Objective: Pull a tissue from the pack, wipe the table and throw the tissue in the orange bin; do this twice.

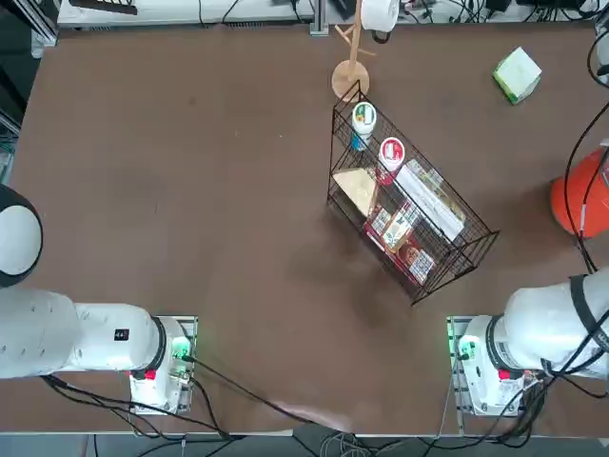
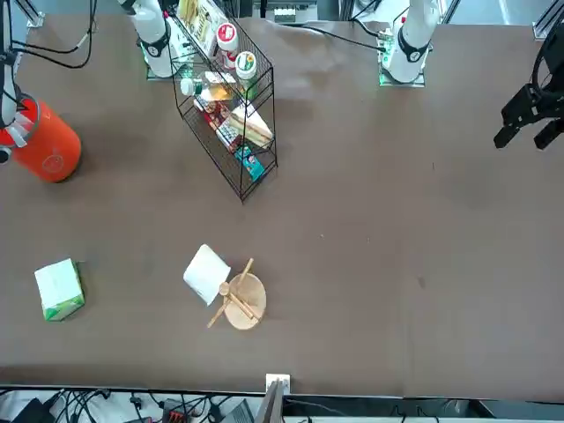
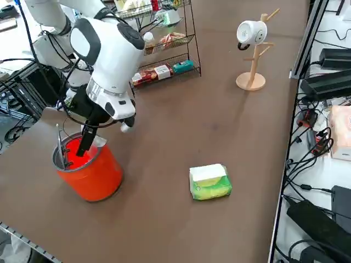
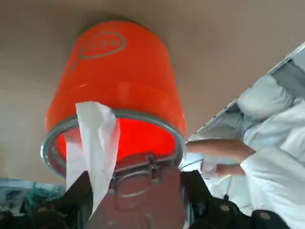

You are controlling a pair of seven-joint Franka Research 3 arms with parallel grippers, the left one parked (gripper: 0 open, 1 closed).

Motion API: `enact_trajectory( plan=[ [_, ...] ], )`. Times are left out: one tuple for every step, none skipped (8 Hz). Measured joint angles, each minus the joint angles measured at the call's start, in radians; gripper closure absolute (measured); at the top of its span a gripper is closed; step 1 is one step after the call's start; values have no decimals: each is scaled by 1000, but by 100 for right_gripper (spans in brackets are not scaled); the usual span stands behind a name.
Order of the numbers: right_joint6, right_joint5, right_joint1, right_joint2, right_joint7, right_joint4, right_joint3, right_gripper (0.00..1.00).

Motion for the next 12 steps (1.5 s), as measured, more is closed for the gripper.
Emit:
enact_trajectory(
  plan=[
    [10,0,-10,1,-41,0,-3,0],
    [20,1,-20,1,-86,1,-5,0],
    [26,3,-29,1,-128,4,-7,0],
    [26,29,-37,1,-166,7,-7,0],
    [26,74,-52,0,-210,10,-8,0],
    [27,105,-71,0,-247,12,-9,0],
    [28,115,-84,0,-265,15,-10,0],
    [29,119,-87,0,-269,26,-9,0],
    [30,138,-84,-1,-270,54,-4,0],
    [30,193,-75,-1,-270,92,1,0],
    [30,260,-64,1,-270,131,6,0],
    [32,302,-49,12,-271,173,9,0]
  ],
)
